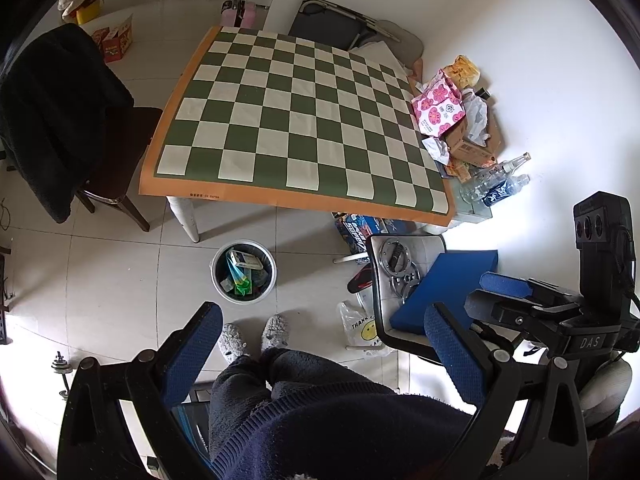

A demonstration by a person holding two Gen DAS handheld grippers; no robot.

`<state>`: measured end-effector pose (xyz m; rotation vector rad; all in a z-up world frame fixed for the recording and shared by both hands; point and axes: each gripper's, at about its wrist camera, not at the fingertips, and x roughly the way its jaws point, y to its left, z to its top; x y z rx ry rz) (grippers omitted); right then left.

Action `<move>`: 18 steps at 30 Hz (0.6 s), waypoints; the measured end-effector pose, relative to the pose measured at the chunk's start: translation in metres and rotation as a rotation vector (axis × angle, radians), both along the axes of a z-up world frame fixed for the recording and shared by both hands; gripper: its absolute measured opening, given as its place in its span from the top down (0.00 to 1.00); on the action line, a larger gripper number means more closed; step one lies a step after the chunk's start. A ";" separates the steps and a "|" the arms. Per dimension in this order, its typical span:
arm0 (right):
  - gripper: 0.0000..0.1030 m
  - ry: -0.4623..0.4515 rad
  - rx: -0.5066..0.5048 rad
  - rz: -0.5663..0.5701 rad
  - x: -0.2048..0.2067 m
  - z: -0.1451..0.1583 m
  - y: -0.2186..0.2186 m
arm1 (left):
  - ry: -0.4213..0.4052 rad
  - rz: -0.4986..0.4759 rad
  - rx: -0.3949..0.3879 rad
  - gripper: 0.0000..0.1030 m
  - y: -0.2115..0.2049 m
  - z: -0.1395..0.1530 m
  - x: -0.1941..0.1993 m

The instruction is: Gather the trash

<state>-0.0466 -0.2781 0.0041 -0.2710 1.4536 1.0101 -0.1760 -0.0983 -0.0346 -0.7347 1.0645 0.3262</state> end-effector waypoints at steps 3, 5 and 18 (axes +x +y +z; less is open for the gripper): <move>0.00 0.000 0.000 -0.006 0.000 -0.001 0.000 | -0.001 -0.005 -0.001 0.00 -0.002 0.002 0.004; 0.00 0.001 0.000 -0.005 0.000 -0.001 -0.002 | -0.004 -0.005 -0.002 0.00 -0.003 0.004 0.004; 0.00 0.015 0.018 -0.051 0.002 0.000 0.005 | -0.004 -0.002 -0.003 0.00 -0.001 0.004 0.008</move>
